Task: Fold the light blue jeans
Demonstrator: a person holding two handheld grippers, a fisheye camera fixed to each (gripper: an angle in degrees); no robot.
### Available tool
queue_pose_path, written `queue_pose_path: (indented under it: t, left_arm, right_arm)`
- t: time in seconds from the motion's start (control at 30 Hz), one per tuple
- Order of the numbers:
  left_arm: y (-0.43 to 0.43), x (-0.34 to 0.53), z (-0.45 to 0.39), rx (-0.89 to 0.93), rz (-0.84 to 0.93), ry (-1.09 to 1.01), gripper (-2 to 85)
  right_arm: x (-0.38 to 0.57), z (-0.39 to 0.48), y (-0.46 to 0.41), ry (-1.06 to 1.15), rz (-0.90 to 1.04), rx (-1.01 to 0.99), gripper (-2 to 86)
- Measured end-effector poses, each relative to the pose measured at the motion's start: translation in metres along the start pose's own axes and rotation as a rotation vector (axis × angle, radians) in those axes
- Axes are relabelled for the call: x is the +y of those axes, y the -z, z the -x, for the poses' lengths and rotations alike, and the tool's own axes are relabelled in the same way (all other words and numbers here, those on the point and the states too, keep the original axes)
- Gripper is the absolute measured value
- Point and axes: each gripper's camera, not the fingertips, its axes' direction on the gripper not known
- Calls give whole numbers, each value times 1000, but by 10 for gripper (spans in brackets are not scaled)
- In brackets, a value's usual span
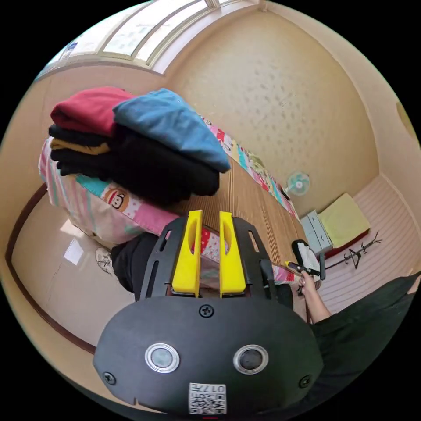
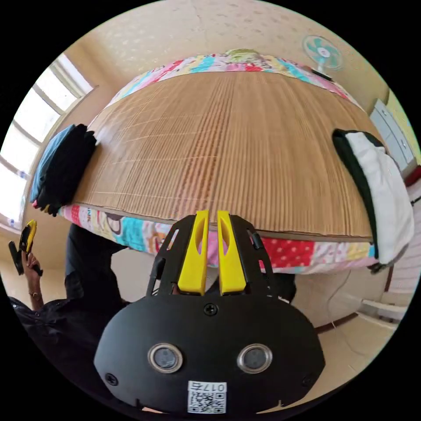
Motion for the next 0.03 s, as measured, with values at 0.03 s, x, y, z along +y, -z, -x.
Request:
queue_pose_path:
  t: [0.03]
  left_arm:
    - [-29, -2, -24, 53, 94, -66, 44]
  right_arm:
    - [7, -29, 20, -69, -56, 105, 35]
